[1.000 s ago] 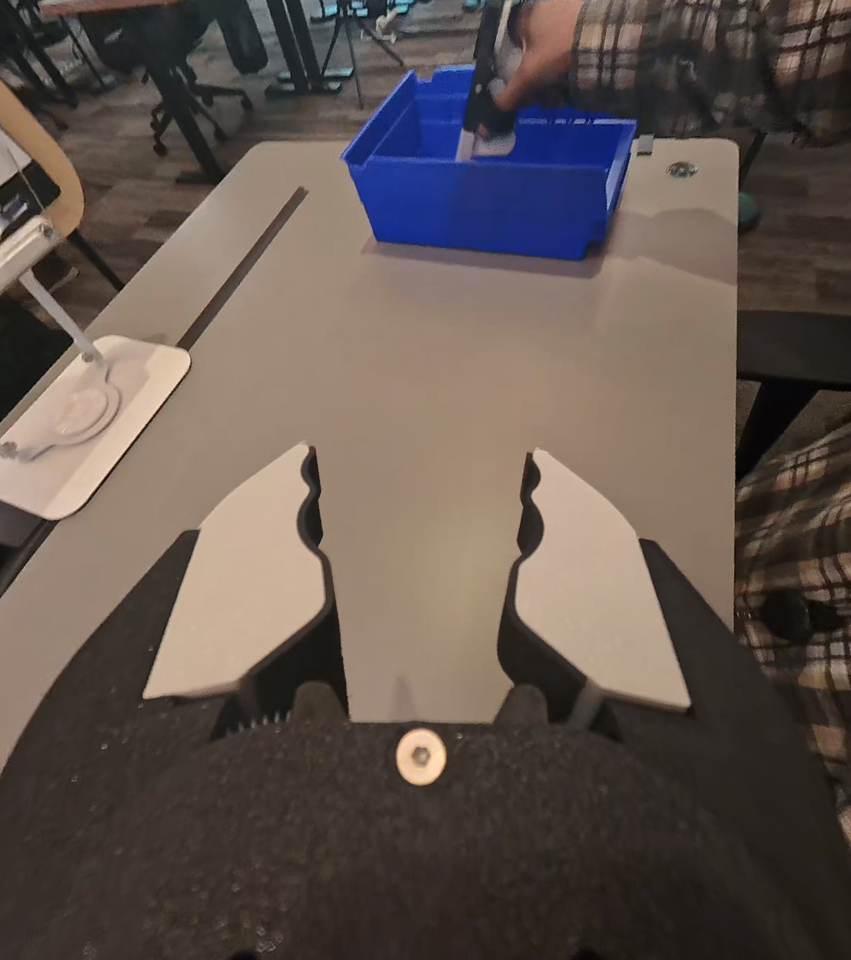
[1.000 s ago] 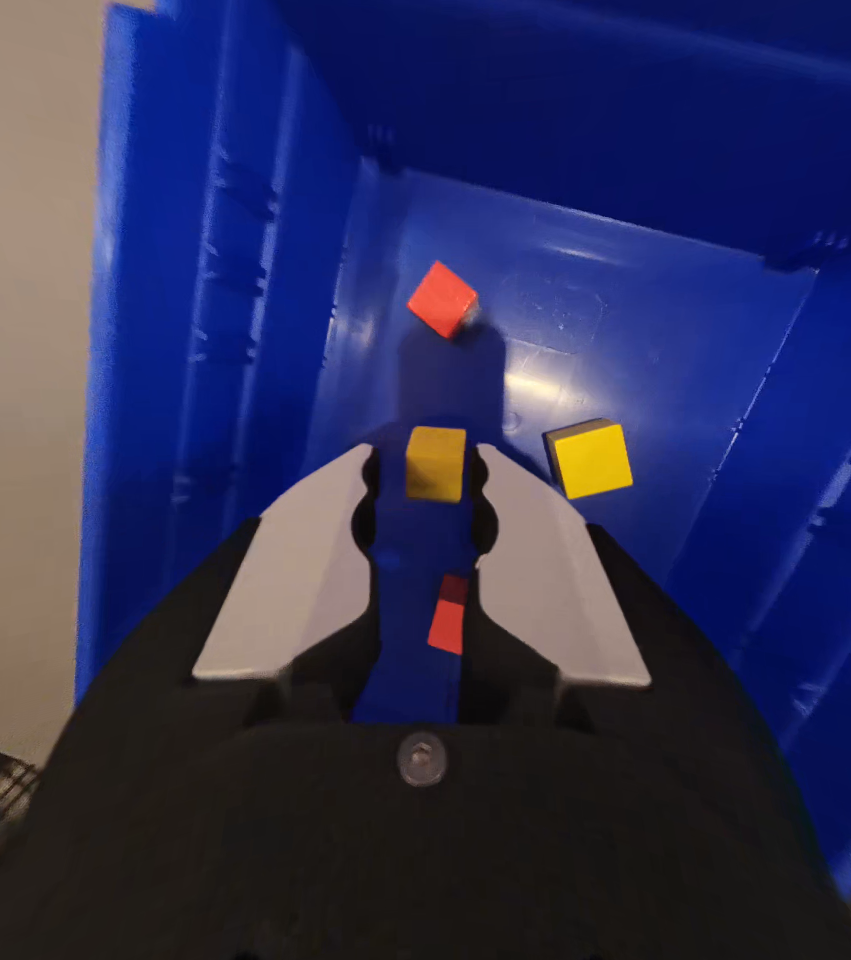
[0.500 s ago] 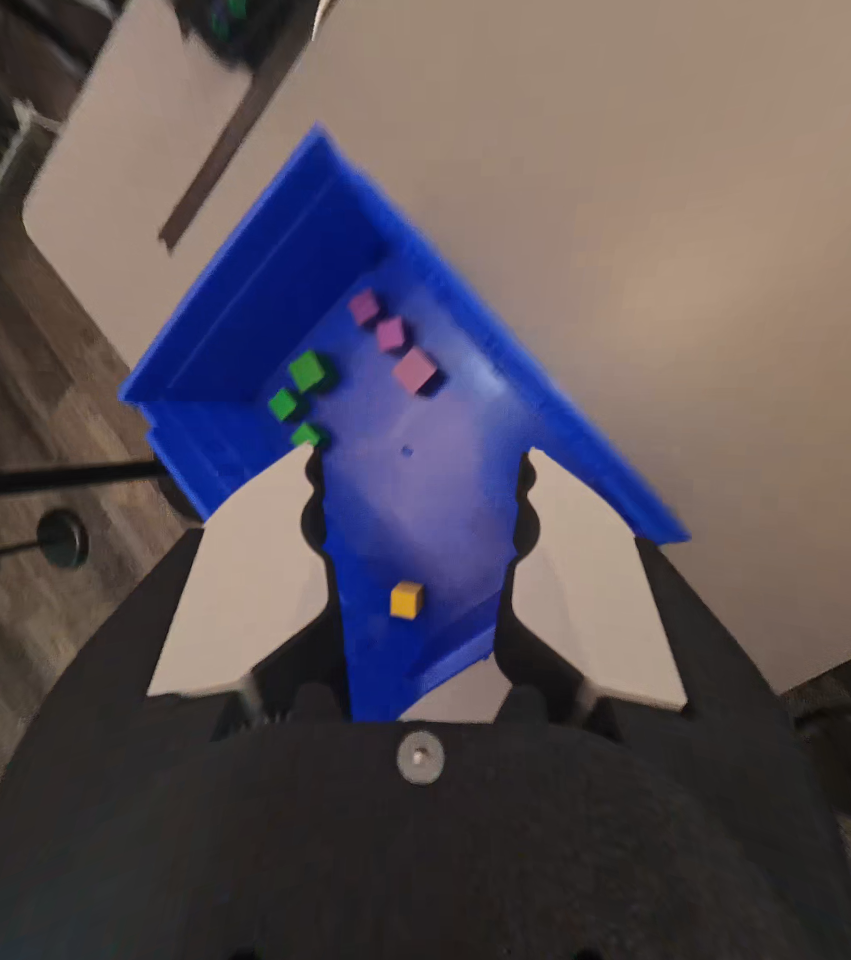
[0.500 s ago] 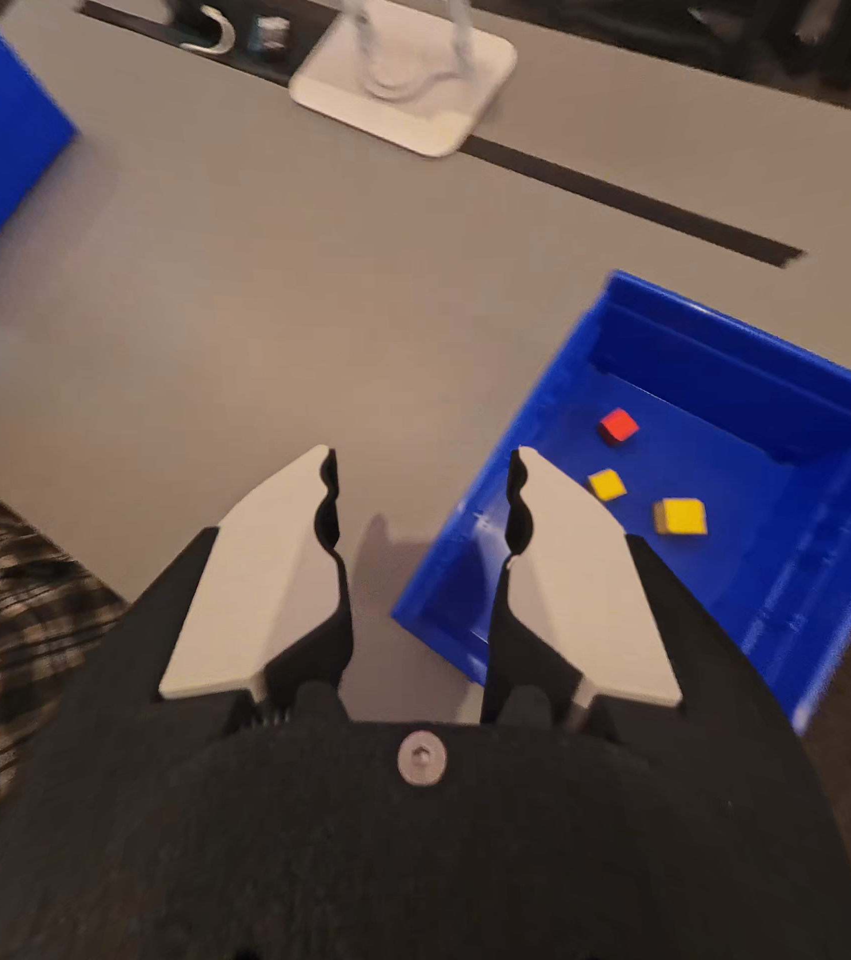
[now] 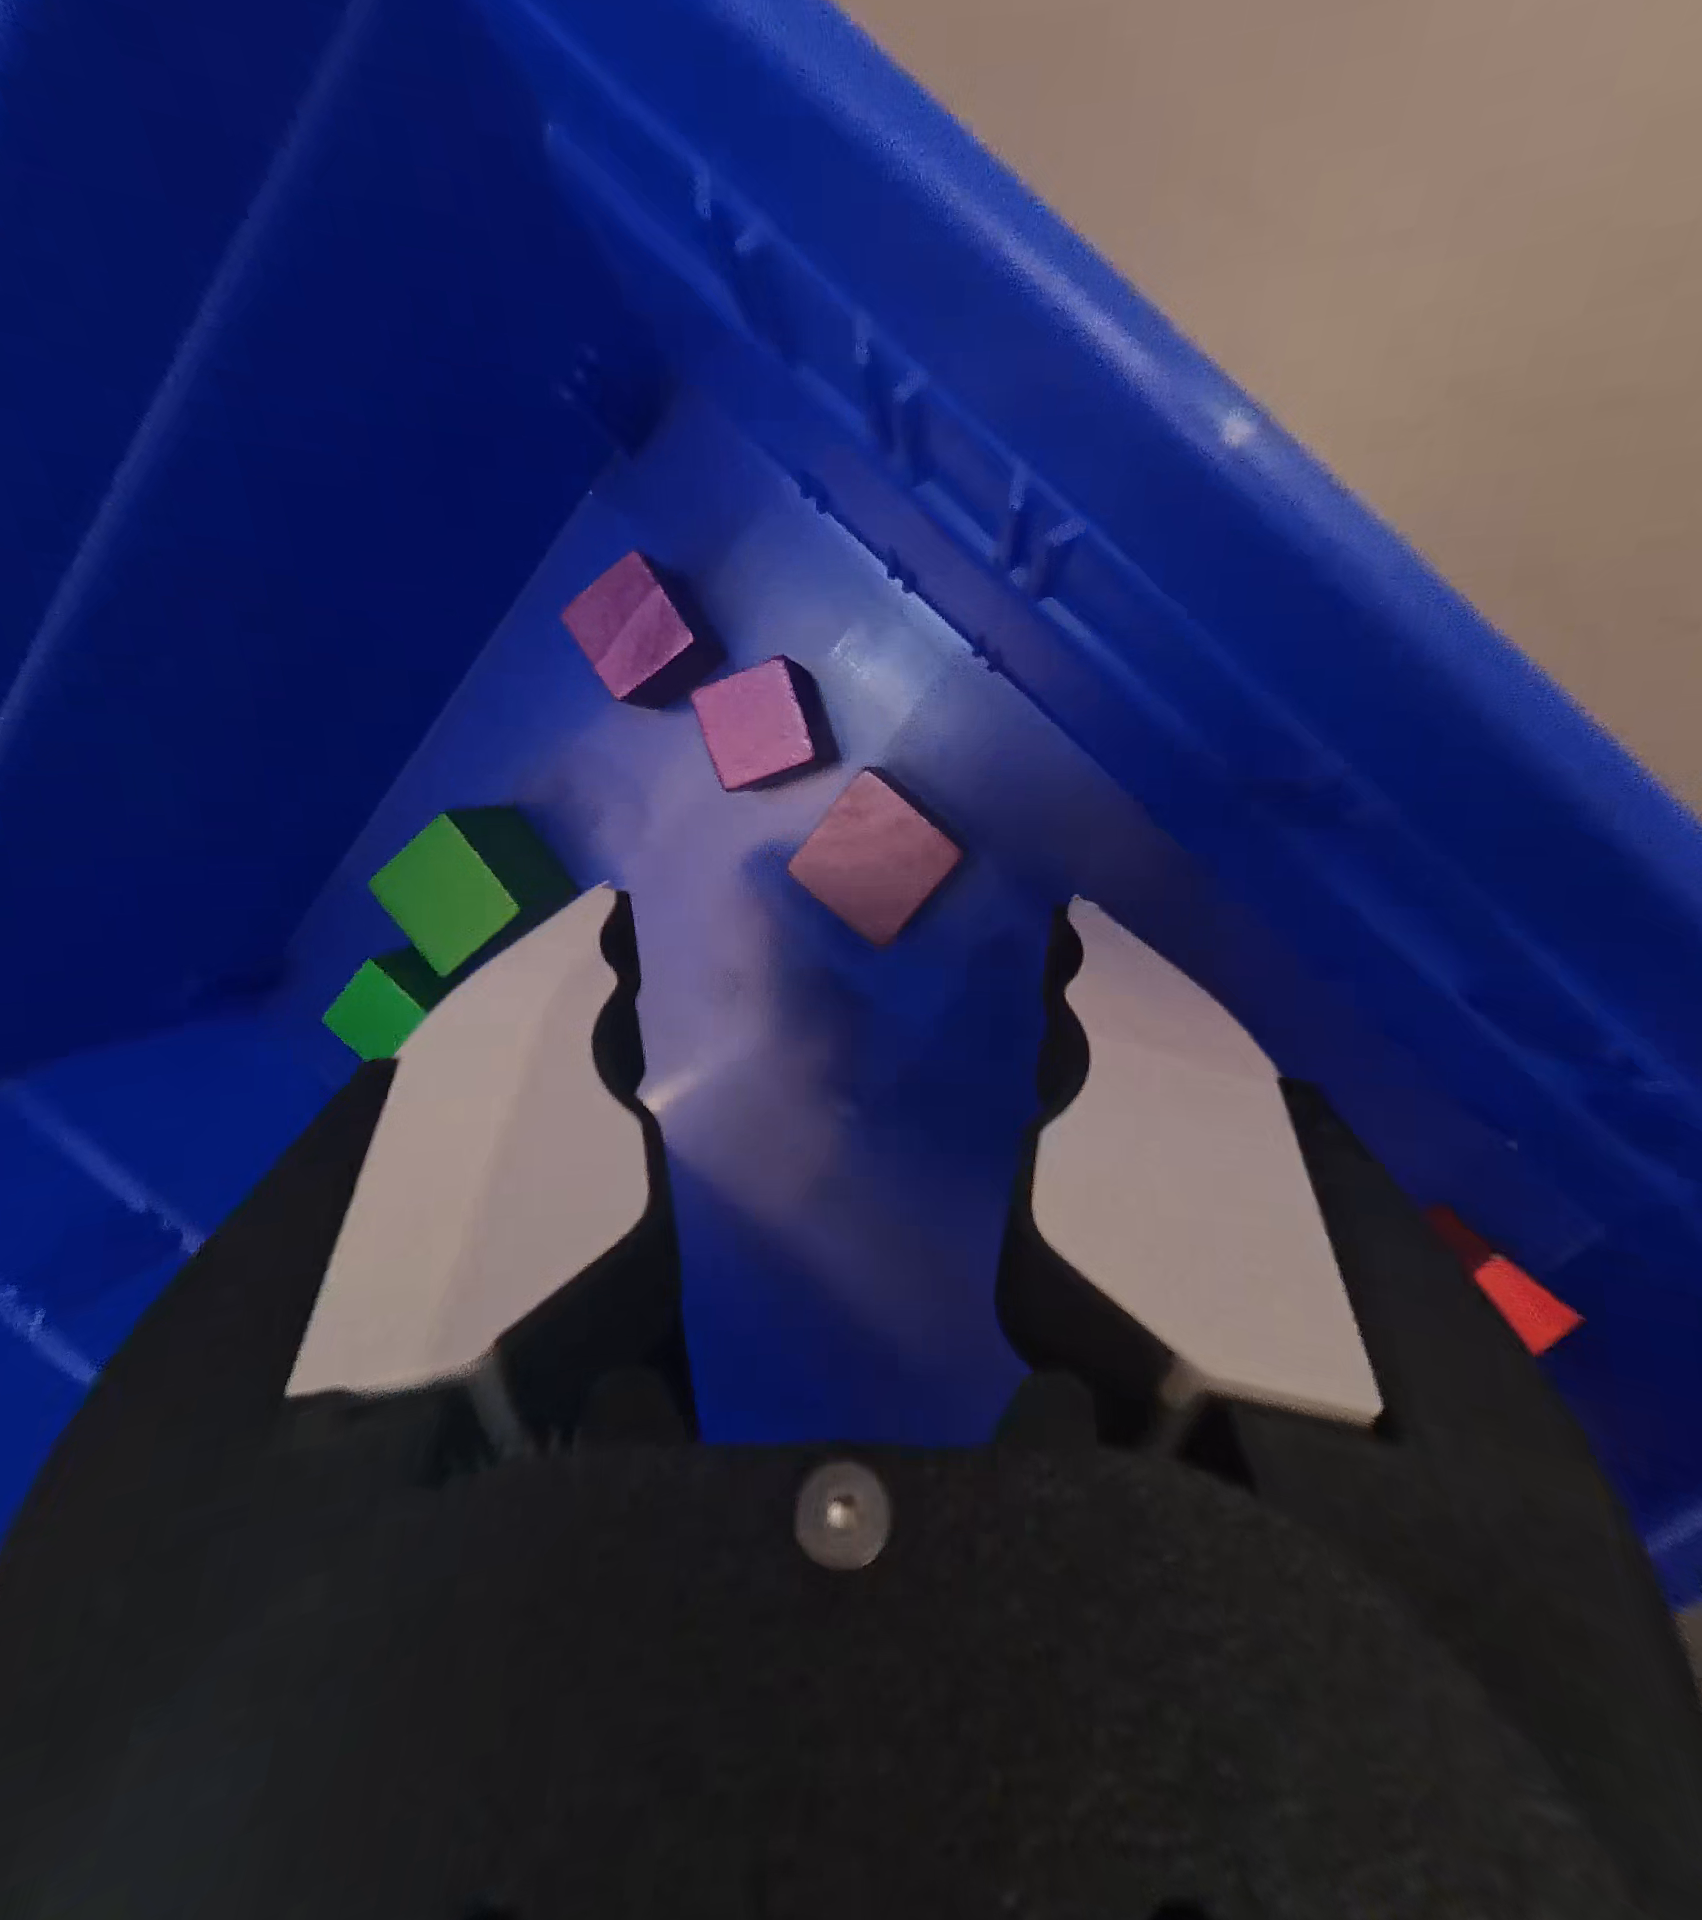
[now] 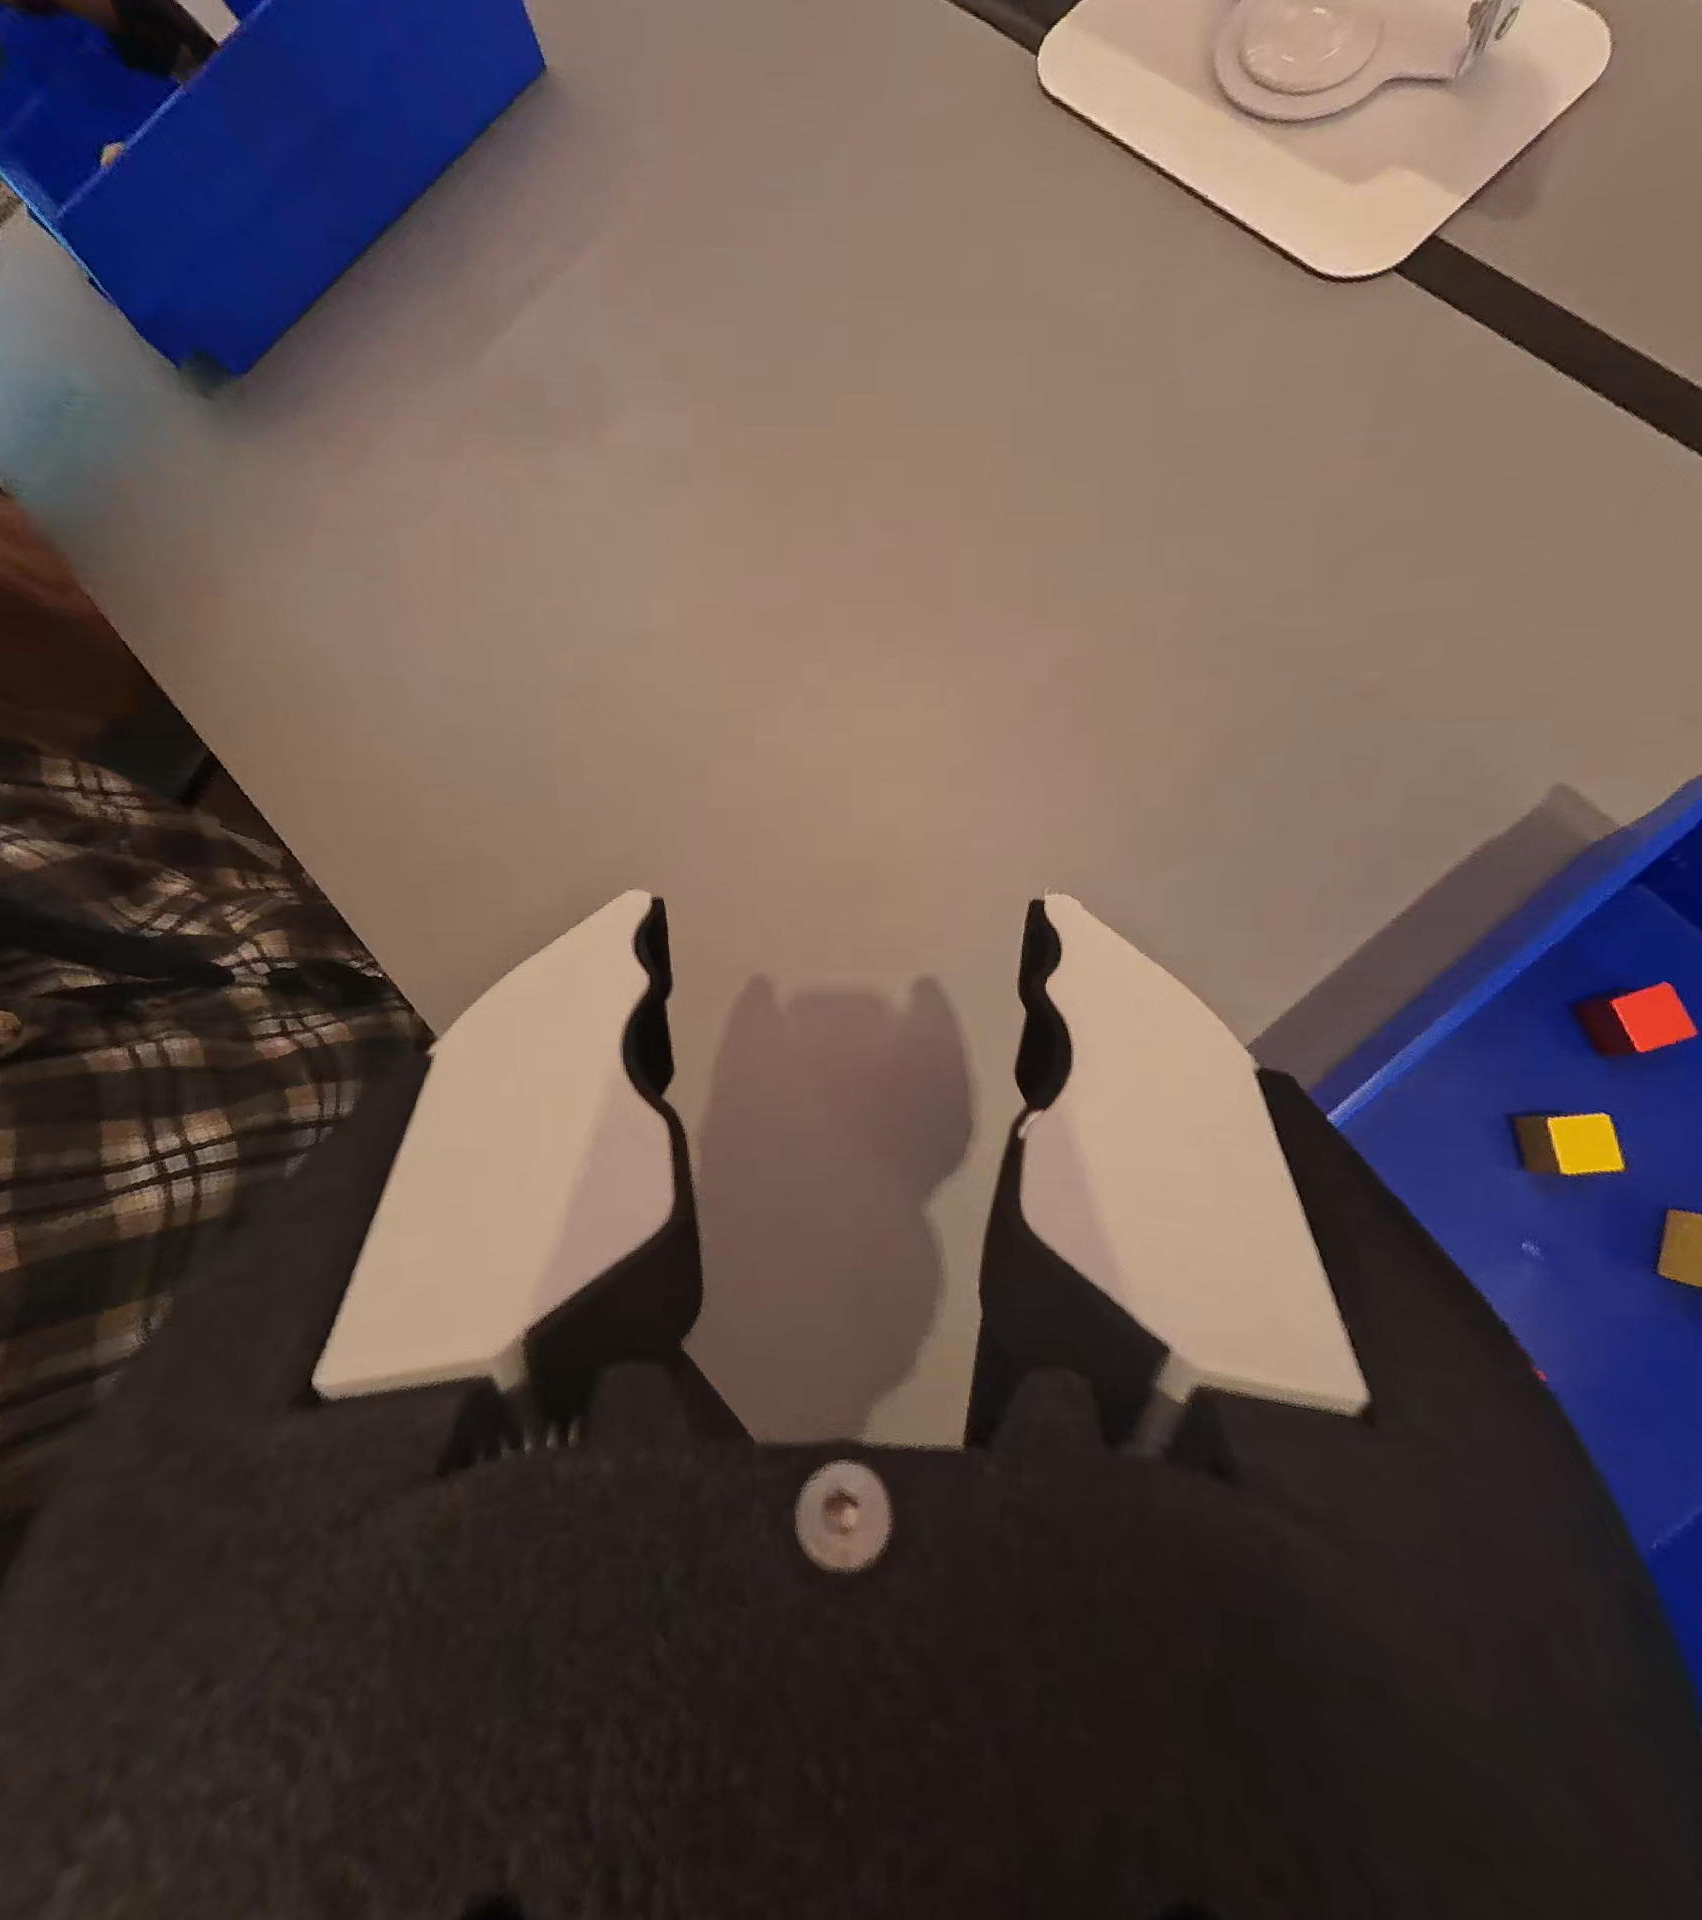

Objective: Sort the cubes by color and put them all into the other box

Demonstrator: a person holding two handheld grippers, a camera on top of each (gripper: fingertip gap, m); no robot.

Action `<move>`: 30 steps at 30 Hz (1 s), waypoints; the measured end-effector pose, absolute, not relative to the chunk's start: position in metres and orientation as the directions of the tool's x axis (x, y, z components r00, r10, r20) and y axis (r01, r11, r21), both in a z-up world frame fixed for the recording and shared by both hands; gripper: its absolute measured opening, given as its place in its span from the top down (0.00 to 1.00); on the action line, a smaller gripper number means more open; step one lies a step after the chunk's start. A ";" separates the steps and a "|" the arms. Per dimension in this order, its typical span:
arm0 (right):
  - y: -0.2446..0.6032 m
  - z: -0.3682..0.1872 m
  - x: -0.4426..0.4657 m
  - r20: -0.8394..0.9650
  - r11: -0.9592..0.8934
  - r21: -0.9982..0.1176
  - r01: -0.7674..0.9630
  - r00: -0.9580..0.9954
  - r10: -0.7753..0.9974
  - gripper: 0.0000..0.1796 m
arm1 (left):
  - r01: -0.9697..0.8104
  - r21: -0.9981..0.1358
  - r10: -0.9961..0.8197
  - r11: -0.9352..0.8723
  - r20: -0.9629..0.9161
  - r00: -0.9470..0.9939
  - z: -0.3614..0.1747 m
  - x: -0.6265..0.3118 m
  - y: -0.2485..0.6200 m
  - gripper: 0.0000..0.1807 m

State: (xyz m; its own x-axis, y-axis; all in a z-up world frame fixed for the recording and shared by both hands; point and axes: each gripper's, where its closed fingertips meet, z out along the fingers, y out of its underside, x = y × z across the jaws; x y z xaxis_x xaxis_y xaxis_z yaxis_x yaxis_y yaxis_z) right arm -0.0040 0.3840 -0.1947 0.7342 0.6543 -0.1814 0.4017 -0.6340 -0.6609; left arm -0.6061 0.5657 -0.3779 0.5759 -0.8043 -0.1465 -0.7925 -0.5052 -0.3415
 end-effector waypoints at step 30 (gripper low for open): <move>0.477 -0.176 -0.236 -0.837 -0.839 -0.540 -0.071 0.145 0.527 0.67 | -0.657 -0.723 -0.776 -0.215 -0.282 0.564 -0.207 -0.367 0.509 0.84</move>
State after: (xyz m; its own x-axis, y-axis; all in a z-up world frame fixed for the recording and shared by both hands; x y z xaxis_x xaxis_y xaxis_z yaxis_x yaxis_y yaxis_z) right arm -0.2357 0.4765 -0.1756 0.1451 0.5269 -0.8374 -0.0712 -0.8386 -0.5400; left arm -0.3674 0.5087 -0.2070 0.5637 -0.7764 -0.2818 -0.6569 -0.2145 -0.7228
